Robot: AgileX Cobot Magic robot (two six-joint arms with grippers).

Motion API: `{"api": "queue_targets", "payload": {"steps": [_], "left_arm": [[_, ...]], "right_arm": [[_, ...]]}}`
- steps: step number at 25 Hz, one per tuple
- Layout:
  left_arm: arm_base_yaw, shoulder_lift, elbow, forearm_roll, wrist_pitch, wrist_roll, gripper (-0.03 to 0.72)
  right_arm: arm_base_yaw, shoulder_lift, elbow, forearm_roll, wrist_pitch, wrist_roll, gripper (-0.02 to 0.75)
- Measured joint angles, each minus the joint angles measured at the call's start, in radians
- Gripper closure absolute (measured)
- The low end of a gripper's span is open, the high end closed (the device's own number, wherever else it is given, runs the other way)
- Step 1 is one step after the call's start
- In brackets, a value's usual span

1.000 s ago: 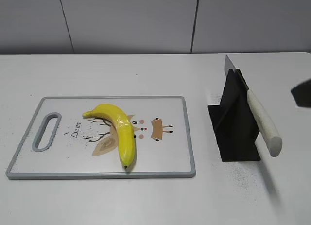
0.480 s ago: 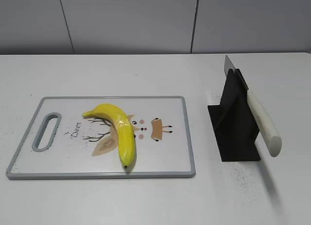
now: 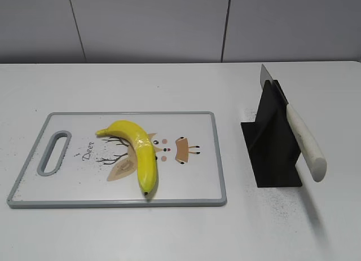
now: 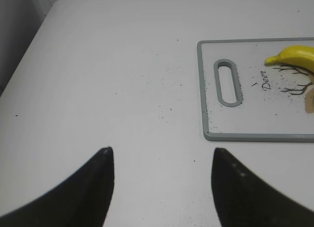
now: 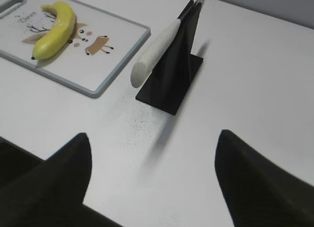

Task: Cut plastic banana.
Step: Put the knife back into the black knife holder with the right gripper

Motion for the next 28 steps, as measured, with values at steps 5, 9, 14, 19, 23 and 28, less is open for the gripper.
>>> {"api": "queue_targets", "payload": {"steps": [5,9,14,19,23,28], "left_arm": [[0.000,0.000,0.000,0.000,-0.001,0.000,0.103],[0.000,0.000,0.000,0.000,-0.002,0.000,0.103],[0.000,0.000,0.000,0.000,-0.002,0.000,0.103],[0.000,0.000,0.000,0.000,-0.002,0.000,0.103],[0.000,0.000,0.000,0.000,-0.002,0.000,0.103],[0.000,0.000,0.000,0.000,-0.002,0.000,0.103]], "right_arm": [[-0.001,-0.025,0.000,0.004,0.004,-0.002,0.144],[-0.058,-0.025,0.000,0.006,0.004,-0.002,0.144],[-0.209,-0.025,0.000,0.007,0.004,-0.002,0.144],[-0.326,-0.025,0.000,0.007,0.004,-0.002,0.145],[-0.378,-0.025,0.000,0.007,0.004,-0.002,0.146],[-0.382,-0.025,0.000,0.007,0.004,-0.002,0.146]]}}
